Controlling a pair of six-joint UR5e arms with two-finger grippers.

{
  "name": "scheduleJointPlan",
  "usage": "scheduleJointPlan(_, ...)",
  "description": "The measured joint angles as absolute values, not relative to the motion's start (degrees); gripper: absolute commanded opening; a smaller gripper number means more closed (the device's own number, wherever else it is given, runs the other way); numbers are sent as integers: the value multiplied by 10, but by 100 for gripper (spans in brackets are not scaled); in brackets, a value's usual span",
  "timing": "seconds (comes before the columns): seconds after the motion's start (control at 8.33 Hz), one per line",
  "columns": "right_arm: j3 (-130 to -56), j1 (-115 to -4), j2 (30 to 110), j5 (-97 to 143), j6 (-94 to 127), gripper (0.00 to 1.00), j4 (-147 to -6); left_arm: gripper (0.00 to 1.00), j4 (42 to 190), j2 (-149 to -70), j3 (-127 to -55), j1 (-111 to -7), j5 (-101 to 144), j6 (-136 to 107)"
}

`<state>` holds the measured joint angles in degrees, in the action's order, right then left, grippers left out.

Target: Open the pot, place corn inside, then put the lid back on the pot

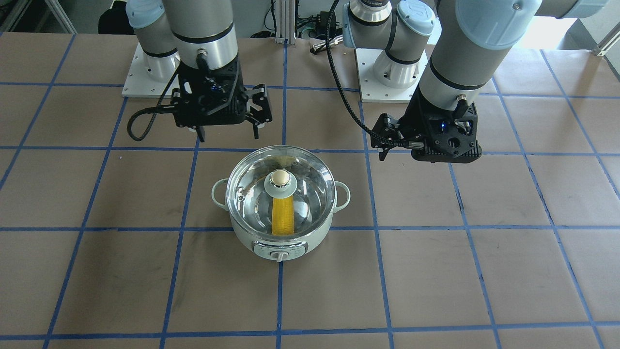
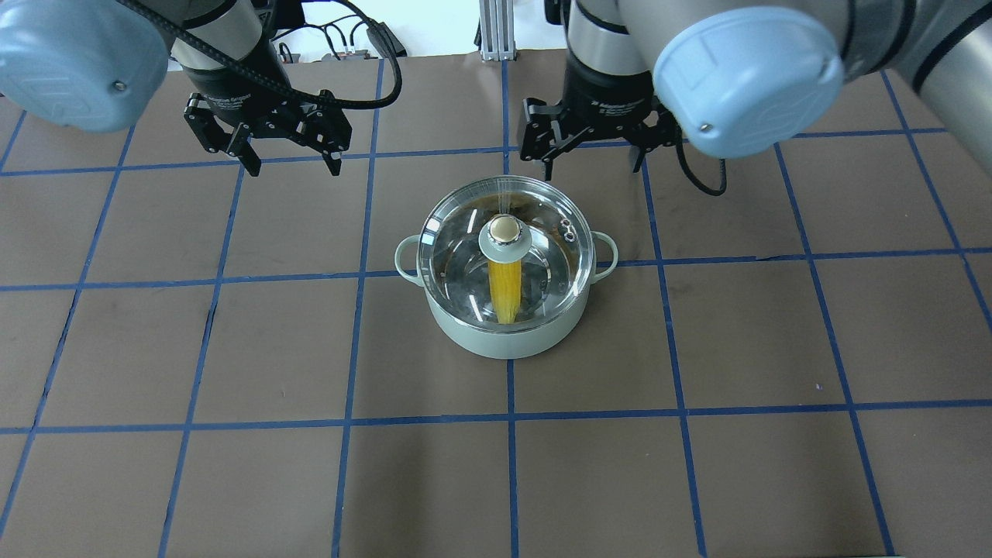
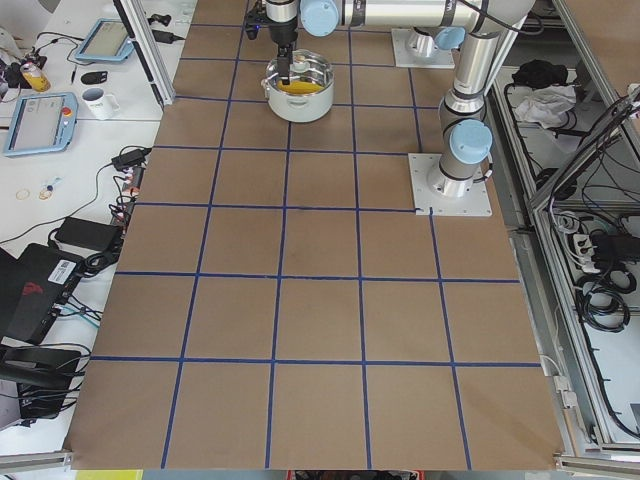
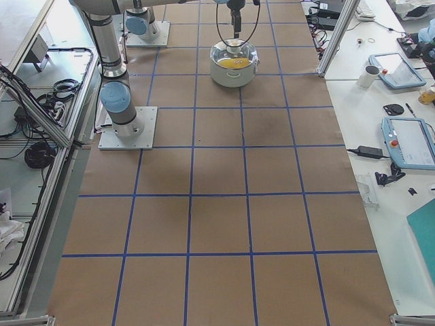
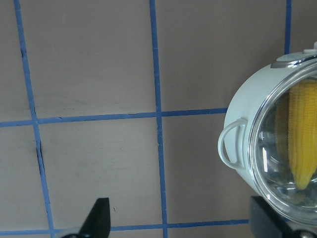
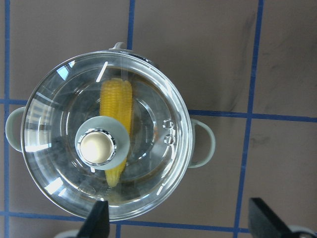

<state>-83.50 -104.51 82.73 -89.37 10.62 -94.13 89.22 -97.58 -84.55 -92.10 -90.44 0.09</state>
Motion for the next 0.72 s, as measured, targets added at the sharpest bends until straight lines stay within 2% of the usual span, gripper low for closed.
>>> scheduleJointPlan(0.36,-835,-932,860,-894,6,100,-896,100,892,-976,-846,-920,-904,1)
scheduleJointPlan(0.72,-837,-890,877,-892,-39,100,-867,100,891,-976,-845,-920,-904,0)
